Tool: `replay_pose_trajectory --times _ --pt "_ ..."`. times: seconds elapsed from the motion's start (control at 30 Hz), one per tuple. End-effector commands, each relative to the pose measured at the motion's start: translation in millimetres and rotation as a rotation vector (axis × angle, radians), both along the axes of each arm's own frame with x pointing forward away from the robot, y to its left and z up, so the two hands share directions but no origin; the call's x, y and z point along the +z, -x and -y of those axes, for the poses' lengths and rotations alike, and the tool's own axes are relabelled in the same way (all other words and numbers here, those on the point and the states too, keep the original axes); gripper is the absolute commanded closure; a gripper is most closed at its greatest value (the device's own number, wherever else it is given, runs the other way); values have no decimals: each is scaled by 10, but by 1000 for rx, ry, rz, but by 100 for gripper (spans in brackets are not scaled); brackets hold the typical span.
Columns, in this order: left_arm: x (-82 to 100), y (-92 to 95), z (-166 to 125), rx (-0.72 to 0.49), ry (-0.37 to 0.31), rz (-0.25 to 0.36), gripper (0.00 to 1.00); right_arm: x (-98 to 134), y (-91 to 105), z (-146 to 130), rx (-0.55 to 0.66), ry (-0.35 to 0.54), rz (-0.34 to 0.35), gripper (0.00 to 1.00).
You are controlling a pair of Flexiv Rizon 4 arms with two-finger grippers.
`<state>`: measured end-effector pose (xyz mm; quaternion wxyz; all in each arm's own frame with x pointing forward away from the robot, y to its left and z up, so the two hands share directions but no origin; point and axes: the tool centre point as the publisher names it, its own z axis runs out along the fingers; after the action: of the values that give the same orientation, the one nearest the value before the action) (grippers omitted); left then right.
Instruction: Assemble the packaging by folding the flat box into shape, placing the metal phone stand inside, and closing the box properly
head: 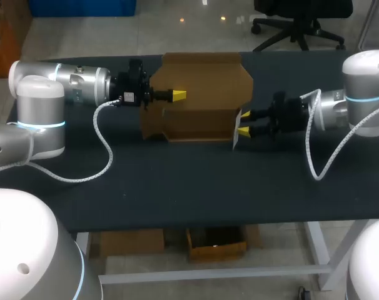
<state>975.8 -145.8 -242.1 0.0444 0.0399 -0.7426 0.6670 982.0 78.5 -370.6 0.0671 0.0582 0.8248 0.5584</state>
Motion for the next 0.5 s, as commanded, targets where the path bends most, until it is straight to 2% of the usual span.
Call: replay_pose_trajectory --times 0.03,0.5 --pt "-52 -10 -13 -3 1 0 100 1 23 -12 0 -2 4 54" --pt "-52 -10 -13 -3 1 0 100 -2 48 -81 -36 -23 -4 50"
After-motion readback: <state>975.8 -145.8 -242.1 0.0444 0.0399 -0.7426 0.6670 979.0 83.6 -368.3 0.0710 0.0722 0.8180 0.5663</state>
